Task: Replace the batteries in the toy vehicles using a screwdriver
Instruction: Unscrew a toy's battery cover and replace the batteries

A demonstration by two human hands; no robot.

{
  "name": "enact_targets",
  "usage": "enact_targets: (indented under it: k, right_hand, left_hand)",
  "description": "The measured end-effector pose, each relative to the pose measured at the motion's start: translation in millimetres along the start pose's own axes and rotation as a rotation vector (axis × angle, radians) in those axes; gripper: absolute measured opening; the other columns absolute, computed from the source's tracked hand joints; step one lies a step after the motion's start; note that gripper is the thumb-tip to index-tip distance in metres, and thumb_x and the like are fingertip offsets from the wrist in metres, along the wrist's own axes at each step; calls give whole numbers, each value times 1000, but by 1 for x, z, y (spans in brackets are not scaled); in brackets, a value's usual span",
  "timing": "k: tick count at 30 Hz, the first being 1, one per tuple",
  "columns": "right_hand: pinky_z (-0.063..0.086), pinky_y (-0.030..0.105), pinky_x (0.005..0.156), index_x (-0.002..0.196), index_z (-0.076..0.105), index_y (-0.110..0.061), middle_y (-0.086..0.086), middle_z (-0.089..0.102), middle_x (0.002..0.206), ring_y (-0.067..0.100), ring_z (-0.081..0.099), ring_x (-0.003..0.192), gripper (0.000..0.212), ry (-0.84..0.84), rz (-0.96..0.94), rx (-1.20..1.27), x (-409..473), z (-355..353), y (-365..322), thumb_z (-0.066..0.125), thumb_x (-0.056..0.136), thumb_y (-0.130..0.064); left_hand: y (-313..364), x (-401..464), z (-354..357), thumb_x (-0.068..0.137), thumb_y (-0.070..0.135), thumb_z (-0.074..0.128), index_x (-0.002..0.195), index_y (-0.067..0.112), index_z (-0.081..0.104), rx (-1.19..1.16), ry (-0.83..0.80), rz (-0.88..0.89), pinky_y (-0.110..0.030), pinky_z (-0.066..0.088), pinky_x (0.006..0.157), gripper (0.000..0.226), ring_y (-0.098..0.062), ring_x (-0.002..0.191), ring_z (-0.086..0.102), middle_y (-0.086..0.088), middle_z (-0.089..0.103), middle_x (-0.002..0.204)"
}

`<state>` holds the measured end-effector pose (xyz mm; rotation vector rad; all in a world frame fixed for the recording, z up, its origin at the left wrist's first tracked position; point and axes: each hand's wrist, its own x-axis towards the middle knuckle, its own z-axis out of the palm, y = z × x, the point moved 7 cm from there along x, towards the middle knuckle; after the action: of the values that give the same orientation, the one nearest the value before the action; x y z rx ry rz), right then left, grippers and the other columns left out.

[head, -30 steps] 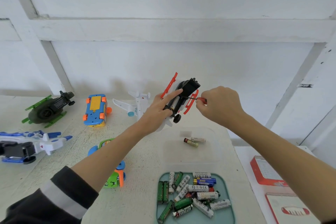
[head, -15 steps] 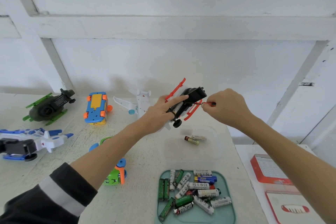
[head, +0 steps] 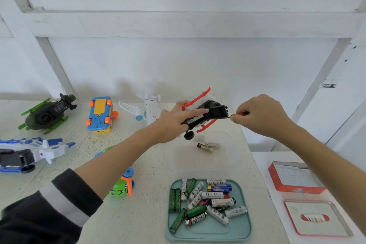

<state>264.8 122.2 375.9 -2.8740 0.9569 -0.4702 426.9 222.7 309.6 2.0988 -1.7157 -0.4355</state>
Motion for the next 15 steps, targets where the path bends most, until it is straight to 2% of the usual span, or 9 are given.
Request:
enact_targets:
  k: [3,7,10,12,15]
  right_hand:
    - [24,26,50,54,51,-6,5,36,50,18,28,53,35,40,-8,-15,-4,-3,1,57,81,-27]
    - [24,25,48,54,48,-9,2,37,48,19,32,51,39,114,-42,-46,-9,2,-6,53,87,-28]
    - [21,24,45,50,33,-16,-2,35,47,18,34,50,44,122,-79,-106,-8,11,-13,50,89,-29]
    - [20,24,45,50,30,-17,-3,34,46,18,33,49,45,122,-87,-107,-7,12,-14,50,89,-29]
    - [19,24,46,51,35,-13,1,34,46,18,28,49,42,111,-76,-68,-7,10,-8,53,85,-28]
  left_hand:
    - [4,0,-1,93,5,39,136,64,26,23,2,24,-42,18,110,74,-22,124,34,3,17,155]
    - [3,0,-3,92,4,40,133,65,26,-31,20,9,-42,21,109,74,-15,109,30,4,18,154]
    - [6,0,-4,92,4,40,137,62,29,-47,28,13,-44,24,110,74,-14,106,31,4,19,152]
    - [6,0,-5,92,5,40,137,63,28,-19,28,18,-44,23,110,74,-16,108,32,2,18,153]
    - [3,1,-4,92,6,40,135,66,24,63,19,25,-42,18,109,75,-22,126,32,0,15,156]
